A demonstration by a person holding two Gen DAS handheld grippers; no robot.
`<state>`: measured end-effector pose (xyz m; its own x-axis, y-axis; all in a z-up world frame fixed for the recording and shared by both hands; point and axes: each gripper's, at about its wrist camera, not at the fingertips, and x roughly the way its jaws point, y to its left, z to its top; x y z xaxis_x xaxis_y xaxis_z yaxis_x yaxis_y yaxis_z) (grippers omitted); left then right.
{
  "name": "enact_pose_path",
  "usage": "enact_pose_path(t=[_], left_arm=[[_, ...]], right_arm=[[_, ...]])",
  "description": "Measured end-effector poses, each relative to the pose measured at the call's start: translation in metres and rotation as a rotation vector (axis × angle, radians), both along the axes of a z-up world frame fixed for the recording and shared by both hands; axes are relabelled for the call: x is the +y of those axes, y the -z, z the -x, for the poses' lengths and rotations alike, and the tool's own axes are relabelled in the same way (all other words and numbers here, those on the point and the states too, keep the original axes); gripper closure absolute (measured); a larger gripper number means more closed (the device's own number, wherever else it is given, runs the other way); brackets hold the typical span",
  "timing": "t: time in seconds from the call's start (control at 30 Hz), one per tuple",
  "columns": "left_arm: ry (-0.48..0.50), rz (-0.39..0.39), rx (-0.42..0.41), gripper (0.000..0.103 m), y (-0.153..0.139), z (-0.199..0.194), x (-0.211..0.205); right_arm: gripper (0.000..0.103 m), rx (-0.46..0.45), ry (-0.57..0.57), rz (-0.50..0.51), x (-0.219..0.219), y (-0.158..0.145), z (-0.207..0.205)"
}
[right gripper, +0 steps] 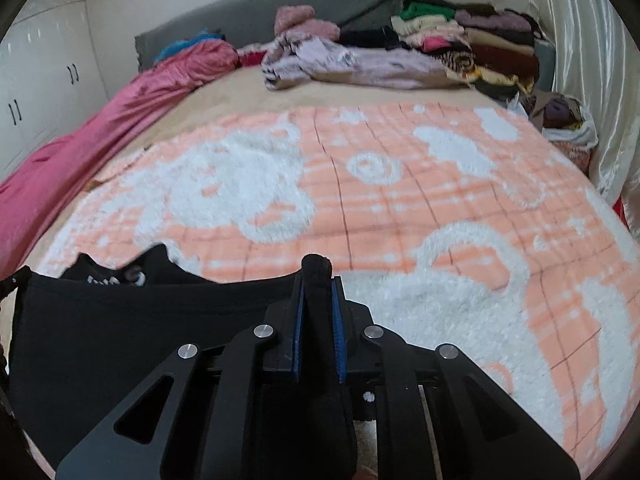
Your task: Fold small clothes
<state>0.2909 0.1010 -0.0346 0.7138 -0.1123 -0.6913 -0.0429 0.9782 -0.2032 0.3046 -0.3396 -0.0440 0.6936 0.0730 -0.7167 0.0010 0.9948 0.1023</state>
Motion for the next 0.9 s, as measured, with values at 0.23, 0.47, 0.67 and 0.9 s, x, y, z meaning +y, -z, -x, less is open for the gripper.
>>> enact_pose_path(t=[0.23,0.47,0.67,0.9], left_arm=[[0.001,-0.025,0.017,0.097,0.011,0.0,-0.004],[-0.012,0.004,0.004,0.085,0.008,0.007,0.003],[-0.031,0.01,-0.029,0.076,-0.008,0.022,0.009],[-0.074,0.039,-0.071,0.058,-0.025,0.039,0.022]], right_arm=[[0.091,0.059,0.026,0.024,0.0,0.016,-0.004],[0.074,0.078,0.041,0.09,0.005,0.017,-0.006],[0.048,0.062,0.056,0.143,0.003,0.007,0.006],[0.031,0.013,0.047,0.146,0.004,-0.007,0.029]])
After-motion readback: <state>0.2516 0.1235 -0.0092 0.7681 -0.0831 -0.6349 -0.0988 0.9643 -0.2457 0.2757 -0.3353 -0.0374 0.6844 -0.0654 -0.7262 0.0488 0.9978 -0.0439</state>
